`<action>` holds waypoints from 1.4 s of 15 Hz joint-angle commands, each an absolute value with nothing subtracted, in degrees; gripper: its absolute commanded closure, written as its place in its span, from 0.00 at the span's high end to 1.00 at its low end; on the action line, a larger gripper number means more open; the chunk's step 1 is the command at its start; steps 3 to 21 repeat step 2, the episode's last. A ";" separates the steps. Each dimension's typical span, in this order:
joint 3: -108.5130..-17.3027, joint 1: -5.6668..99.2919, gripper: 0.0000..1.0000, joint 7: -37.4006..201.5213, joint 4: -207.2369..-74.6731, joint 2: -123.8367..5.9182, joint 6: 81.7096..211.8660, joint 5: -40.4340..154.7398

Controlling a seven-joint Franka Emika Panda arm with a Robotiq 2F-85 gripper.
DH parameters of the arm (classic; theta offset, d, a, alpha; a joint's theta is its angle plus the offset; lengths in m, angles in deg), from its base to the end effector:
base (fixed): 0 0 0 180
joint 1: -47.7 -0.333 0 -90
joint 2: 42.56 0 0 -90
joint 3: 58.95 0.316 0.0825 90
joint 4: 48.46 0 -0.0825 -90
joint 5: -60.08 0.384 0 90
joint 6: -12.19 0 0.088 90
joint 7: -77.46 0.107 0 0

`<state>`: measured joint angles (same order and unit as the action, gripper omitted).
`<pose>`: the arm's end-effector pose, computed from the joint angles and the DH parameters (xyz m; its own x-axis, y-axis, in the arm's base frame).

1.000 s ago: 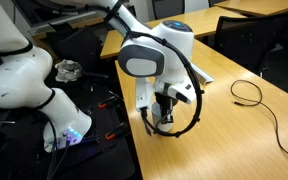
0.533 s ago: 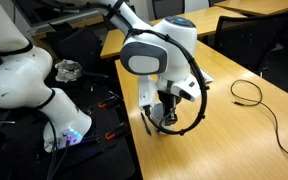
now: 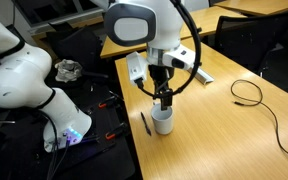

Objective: Move the mug to the right

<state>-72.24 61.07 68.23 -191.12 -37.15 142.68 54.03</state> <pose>0.4000 -0.2027 0.3117 0.9656 -0.2265 -0.1276 -0.2246 -0.9740 0.0297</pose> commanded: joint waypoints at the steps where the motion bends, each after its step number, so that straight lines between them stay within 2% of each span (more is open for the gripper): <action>1: -70.47 60.30 1.00 73.48 -192.05 -31.16 135.67 51.65; 21: -69.74 60.18 1.00 74.44 -192.73 -29.30 136.93 50.06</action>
